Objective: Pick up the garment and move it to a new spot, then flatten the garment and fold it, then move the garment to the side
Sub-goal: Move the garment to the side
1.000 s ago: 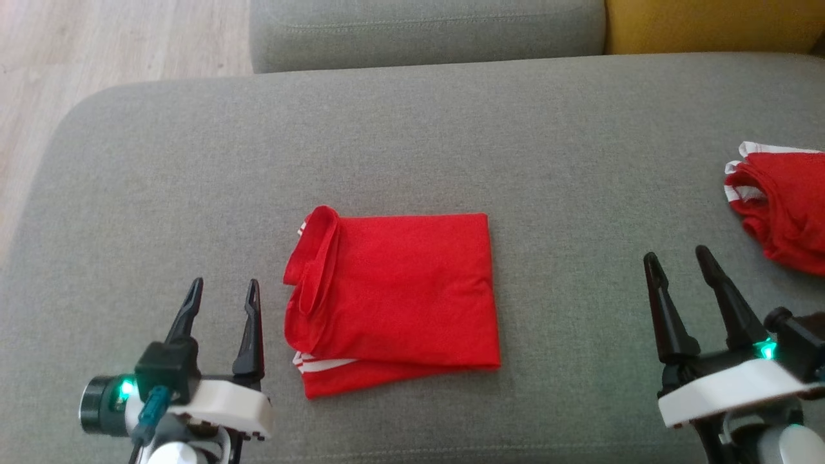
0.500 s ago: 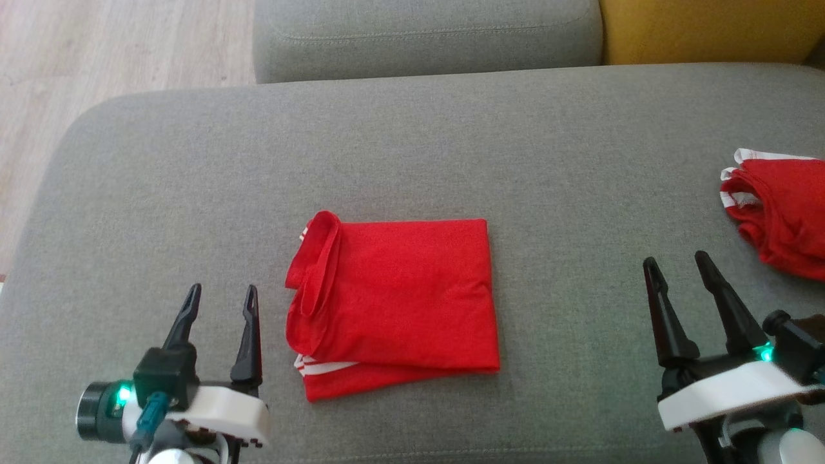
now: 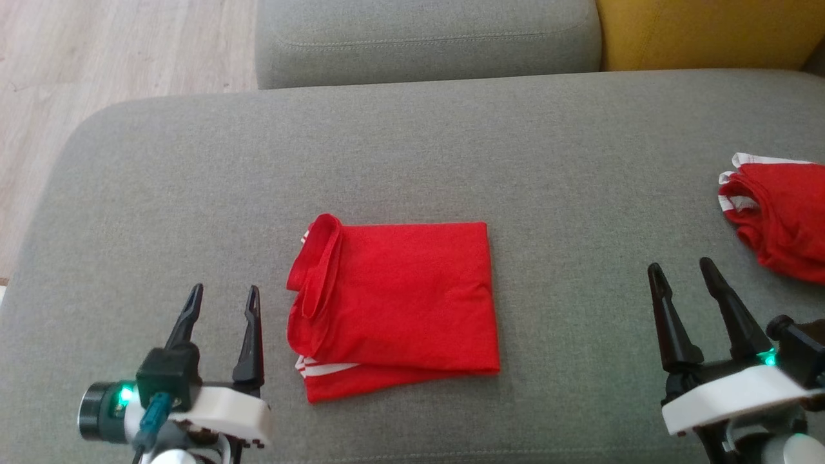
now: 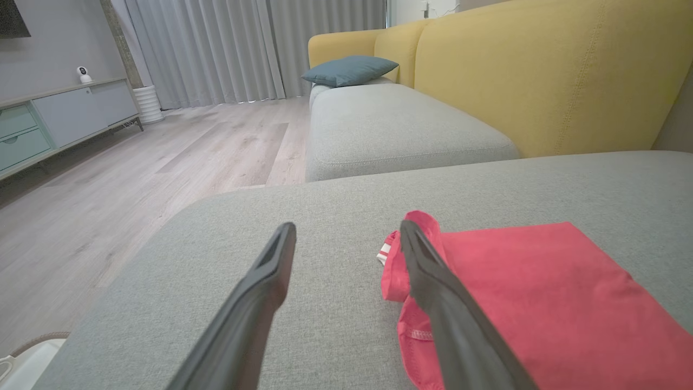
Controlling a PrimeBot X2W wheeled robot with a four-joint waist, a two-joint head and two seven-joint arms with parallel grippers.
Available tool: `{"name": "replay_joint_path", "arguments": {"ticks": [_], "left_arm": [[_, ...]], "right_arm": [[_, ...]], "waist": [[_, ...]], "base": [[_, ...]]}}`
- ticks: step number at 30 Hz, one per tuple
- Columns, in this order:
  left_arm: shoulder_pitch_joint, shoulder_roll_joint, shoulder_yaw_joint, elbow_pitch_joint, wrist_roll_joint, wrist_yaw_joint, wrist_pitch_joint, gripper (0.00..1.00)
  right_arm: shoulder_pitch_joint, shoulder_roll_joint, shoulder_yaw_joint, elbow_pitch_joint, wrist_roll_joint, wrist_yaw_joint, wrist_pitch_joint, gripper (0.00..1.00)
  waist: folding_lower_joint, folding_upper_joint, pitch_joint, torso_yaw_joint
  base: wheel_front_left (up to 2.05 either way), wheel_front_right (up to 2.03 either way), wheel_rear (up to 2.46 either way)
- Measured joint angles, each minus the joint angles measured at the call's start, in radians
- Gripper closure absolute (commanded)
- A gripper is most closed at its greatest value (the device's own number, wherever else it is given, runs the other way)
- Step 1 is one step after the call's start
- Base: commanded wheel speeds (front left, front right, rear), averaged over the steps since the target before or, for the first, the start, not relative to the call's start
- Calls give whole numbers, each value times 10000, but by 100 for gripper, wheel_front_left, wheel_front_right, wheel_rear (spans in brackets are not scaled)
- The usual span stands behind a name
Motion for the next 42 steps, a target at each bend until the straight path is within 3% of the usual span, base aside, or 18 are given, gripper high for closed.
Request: {"name": "replay_joint_path", "arguments": {"ticks": [18,32,37,38,39,42], "left_arm": [[-248,63,-290,8,84,77,-113,0],[-1779,-418,-830,203,265,59,-631,0],[-1973,-546,-855,284,267,27,-644,0],[-1984,-571,-853,284,268,27,-644,0],[-1988,-600,-853,278,284,25,-646,0],[-1990,-623,-842,261,359,27,-646,0]], "right_arm": [[-35,21,6,552,4,0,280,0],[-2217,146,1258,4406,646,0,376,0],[-2898,222,1720,5733,951,0,1106,0],[-2993,222,1755,5795,1001,0,1197,27],[-3106,221,1804,5837,1045,0,1331,100],[-3371,188,1946,5875,1181,0,1513,100]], "waist": [[0,0,199,570],[0,-1,1157,2180],[0,-1,1438,2595],[0,0,1481,2643],[0,0,1516,2677],[0,-1,1576,2680]], "base": [[0,0,0],[0,0,0],[0,0,0],[0,0,0],[0,0,0],[0,0,0]]}}
